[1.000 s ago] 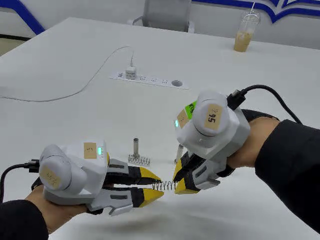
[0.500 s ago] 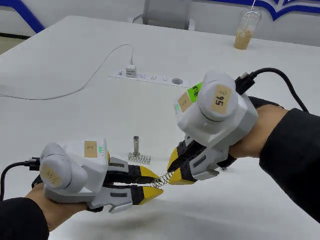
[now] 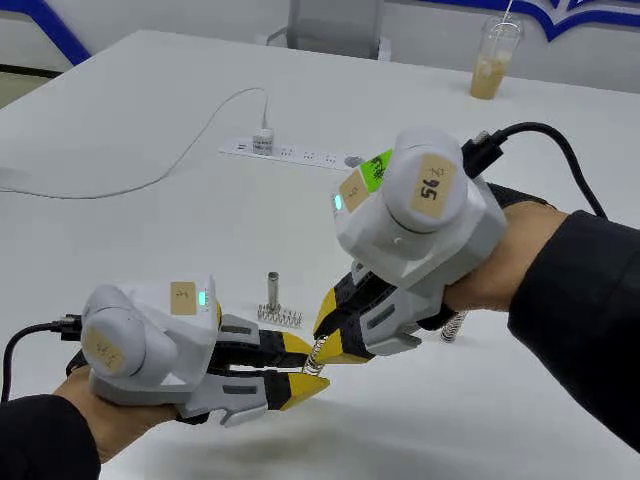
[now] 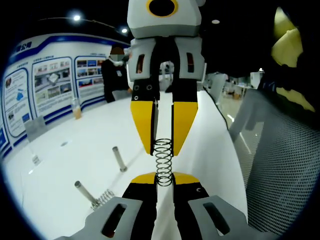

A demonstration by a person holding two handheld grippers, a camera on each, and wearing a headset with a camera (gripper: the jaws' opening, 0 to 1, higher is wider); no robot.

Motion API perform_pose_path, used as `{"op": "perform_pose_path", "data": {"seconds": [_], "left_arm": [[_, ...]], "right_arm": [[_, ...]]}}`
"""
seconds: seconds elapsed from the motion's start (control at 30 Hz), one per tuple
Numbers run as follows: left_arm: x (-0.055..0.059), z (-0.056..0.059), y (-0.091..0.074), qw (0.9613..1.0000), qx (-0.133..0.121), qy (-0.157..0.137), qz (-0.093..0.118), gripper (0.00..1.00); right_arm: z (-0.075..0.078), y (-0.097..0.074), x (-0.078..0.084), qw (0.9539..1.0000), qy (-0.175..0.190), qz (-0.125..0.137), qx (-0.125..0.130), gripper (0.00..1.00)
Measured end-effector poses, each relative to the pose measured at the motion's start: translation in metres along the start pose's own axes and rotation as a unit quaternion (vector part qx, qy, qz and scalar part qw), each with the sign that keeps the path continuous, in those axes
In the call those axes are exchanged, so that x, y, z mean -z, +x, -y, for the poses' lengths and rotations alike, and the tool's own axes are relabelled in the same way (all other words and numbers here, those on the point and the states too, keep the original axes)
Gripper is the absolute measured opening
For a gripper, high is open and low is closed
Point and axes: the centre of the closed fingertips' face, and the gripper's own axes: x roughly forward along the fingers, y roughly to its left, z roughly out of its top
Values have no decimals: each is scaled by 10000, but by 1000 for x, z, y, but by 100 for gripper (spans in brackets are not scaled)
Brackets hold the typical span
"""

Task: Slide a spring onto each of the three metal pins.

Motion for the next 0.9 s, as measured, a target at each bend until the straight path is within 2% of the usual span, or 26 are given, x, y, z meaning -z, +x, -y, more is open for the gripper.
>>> {"op": "perform_pose_path", "data": {"seconds": [0.17, 0.4, 0.77, 0.9], "left_arm": [[0, -1, -1, 10000, -21, -17, 17, 11], [-4, -2, -1, 9999, -35, -34, 92, 11], [-4, -1, -2, 9999, -36, -30, 103, 11], [-3, -4, -3, 9999, -98, -94, 67, 18]], "right_arm": [[0, 2, 2, 9999, 146, 5, -45, 18], [0, 8, 7, 9999, 151, -26, -57, 15], [1, 9, 5, 9999, 147, -4, -54, 12], [1, 8, 5, 9999, 148, -28, -46, 12]]}}
